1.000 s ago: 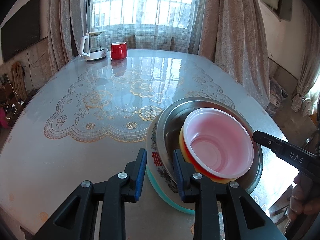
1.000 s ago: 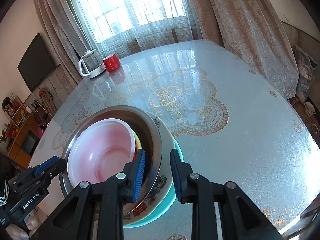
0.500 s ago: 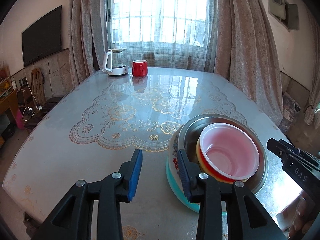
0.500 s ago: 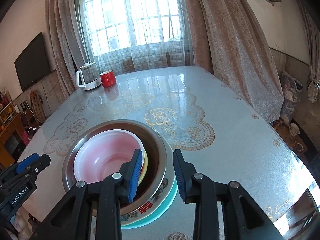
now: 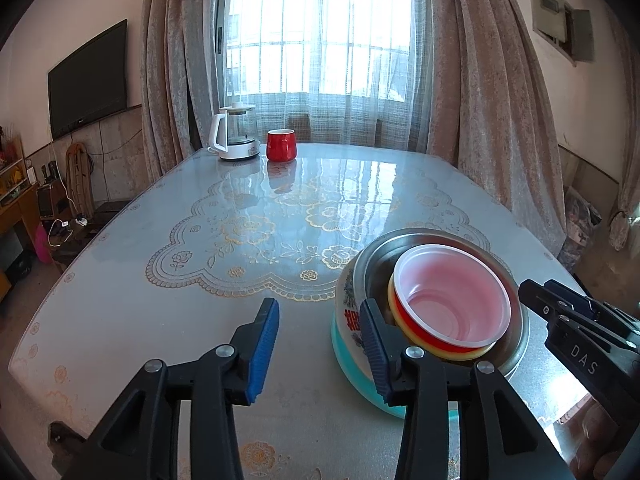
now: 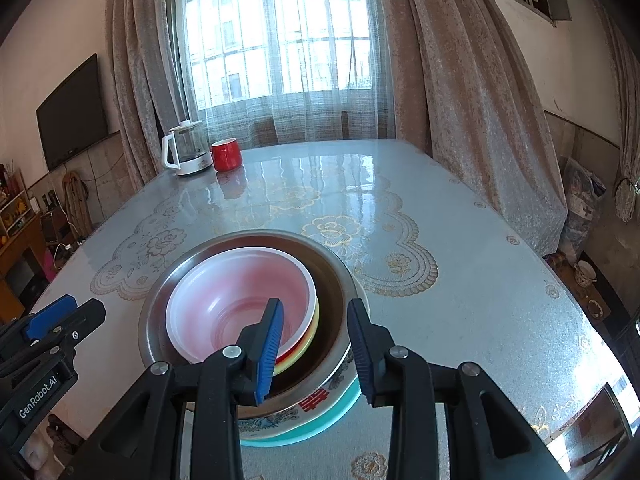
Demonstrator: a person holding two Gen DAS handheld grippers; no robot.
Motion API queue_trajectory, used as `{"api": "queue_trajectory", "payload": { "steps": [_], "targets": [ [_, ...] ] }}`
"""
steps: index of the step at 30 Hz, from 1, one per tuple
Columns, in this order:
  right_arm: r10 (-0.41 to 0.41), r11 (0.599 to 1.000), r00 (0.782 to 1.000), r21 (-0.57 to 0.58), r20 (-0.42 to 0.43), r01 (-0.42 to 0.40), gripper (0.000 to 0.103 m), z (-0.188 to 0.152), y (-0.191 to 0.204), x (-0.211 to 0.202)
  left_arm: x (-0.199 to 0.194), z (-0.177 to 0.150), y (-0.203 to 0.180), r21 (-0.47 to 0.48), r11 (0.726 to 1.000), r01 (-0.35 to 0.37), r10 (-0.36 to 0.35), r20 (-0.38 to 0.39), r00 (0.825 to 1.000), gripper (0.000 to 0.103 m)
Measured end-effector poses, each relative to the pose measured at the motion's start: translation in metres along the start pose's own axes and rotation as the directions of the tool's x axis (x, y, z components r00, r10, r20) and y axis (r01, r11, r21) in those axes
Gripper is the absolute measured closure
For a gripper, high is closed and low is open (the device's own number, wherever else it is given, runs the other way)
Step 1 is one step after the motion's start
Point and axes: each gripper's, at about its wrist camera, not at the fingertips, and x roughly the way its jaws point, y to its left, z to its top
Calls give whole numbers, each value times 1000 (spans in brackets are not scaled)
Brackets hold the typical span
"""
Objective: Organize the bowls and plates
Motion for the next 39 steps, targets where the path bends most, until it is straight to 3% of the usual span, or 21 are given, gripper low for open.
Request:
{"api": "queue_trajectory", "payload": {
  "steps": [39],
  "targets": [
    [-2,1000,1000,4,-15,2,69,0,-1,8,-3,0,-2,12,1000,-9,9,15,1000,55]
  ]
}}
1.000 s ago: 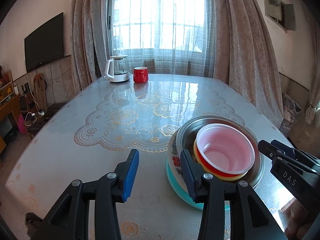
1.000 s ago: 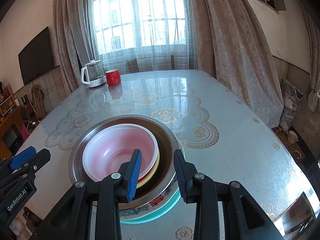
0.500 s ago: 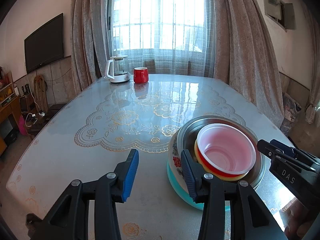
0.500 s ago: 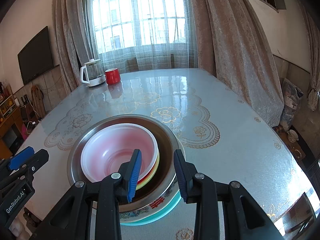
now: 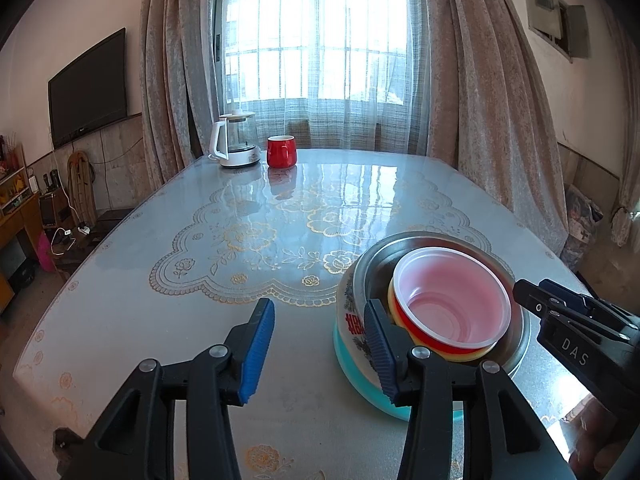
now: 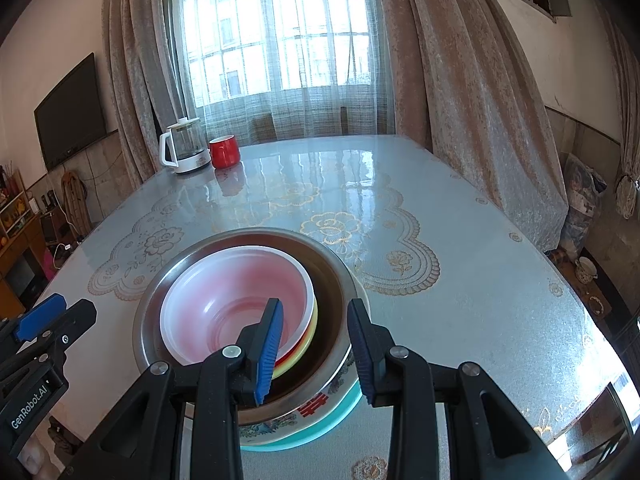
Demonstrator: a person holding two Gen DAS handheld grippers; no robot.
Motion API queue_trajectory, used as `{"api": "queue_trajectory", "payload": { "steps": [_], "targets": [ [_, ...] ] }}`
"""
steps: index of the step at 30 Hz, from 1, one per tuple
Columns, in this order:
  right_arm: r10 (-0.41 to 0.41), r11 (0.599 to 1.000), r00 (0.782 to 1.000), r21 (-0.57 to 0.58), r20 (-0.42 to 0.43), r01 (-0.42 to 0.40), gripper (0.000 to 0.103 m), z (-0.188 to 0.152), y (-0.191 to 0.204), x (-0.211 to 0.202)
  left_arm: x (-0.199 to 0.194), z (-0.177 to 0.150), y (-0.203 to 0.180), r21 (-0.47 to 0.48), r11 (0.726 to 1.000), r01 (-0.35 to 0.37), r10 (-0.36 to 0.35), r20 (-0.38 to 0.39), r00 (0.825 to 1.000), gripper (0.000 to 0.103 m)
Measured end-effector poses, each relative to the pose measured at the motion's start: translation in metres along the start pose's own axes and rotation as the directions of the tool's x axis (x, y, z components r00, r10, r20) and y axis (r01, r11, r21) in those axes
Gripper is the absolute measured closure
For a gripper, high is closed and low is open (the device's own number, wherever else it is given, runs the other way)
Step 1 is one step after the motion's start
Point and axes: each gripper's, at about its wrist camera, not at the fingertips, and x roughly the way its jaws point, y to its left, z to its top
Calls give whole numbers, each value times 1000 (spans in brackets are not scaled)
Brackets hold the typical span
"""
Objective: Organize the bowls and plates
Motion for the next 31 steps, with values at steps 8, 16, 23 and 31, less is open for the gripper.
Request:
{"api": "queue_trajectory", "payload": {
  "steps": [8,16,23,31],
  "targets": [
    [-1,1000,1000,5,0,1,69,0,0,-1,0,2,-1,7,1000,9,-8,-2,1000,53],
    [-1,1000,1000,6,-1,1,69,0,0,-1,0,4,-2,9,1000,19,-19,-20,1000,53],
    [-2,1000,1000,8,-3,2,69,0,-2,-1,1,3,-2,-21,997,77,-77,-18,997,33],
    [-28,999,999,46,14,28,69,9,-22,-3,-2,6,17,-51,997,60,-59,32,998,32]
  ]
}}
